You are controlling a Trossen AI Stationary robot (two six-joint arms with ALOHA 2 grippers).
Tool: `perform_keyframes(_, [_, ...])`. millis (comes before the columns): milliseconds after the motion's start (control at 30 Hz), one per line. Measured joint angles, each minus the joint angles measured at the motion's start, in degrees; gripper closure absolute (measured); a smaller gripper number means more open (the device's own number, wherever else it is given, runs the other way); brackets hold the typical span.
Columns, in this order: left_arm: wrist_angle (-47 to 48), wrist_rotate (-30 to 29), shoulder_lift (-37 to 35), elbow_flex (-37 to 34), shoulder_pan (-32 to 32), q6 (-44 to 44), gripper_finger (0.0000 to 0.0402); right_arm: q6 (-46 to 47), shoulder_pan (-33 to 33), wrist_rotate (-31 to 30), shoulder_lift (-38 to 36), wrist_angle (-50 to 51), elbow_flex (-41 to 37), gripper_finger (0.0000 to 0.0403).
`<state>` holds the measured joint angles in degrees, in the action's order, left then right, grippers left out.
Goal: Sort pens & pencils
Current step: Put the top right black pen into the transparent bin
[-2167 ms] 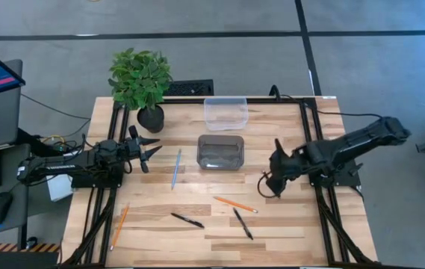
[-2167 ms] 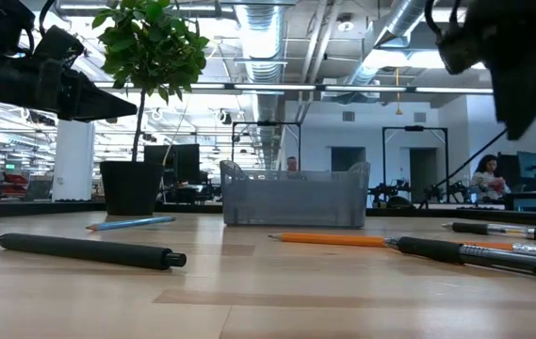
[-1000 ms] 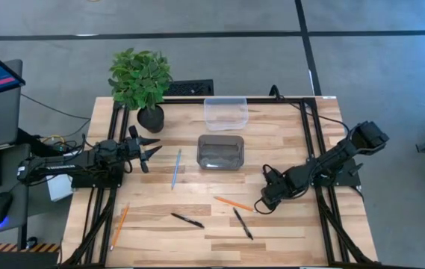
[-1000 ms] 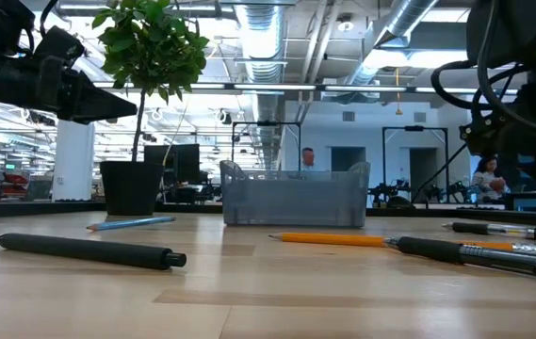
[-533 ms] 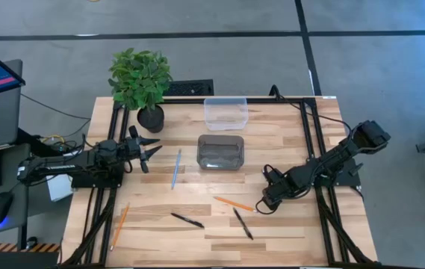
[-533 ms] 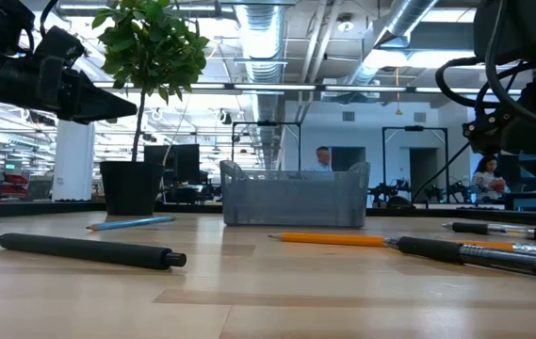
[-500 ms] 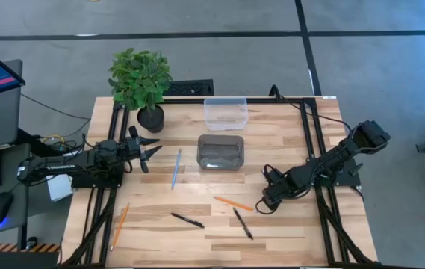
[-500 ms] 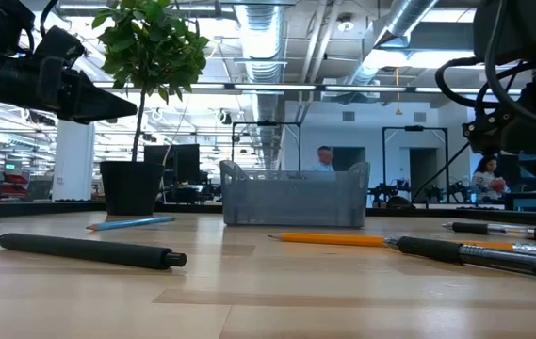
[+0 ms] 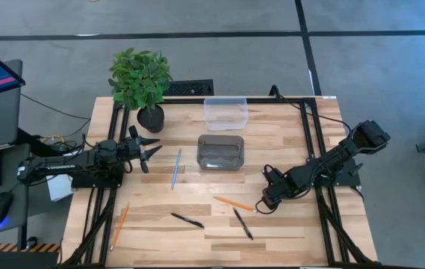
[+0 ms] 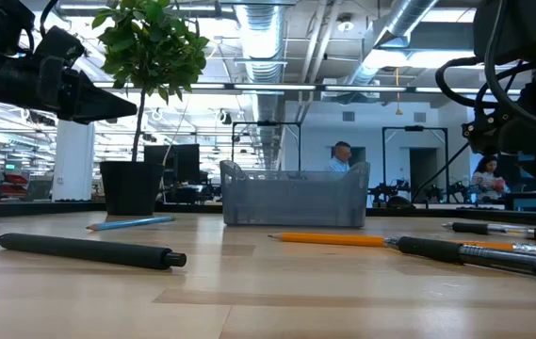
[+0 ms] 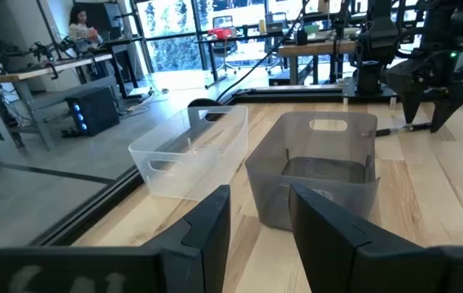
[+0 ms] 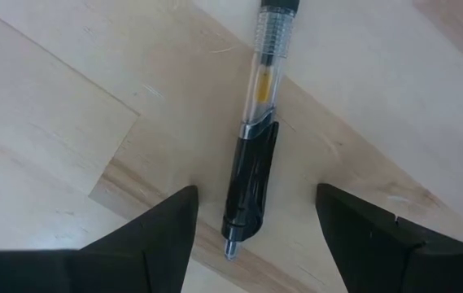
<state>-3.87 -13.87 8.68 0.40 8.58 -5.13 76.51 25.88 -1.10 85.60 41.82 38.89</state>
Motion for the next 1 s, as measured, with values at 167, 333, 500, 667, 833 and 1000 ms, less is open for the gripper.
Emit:
perform_keyframes(167, [0.01,0.00,-0.01,-0.02,0.02,0.02,0.0284,0.04,-0.04,0.61,0.00,-0.04,0.02,0.0150])
perform_keyframes(333, [0.02,0.00,0.00,-0.01,0.02,0.02,0.0284,0.04,-0.06,0.63,0.00,-0.07,0.02,0.0202])
perform_keyframes(500, [0.01,0.00,0.01,-0.01,0.00,0.02,0.0284,0.04,-0.08,0.67,0.00,-0.09,0.02,0.0257])
perform_keyframes(667, [0.01,0.00,-0.01,-0.02,-0.01,0.02,0.0284,0.04,-0.08,0.81,0.00,-0.11,0.04,0.0289])
perform_keyframes(833, [0.02,0.00,0.01,-0.02,0.02,0.02,0.0284,0.04,-0.08,0.88,0.00,-0.11,0.04,0.0298])
perform_keyframes(1000, [0.02,0.00,0.00,0.00,0.00,0.02,0.0284,0.04,-0.08,0.97,0.00,-0.12,0.07,0.0304])
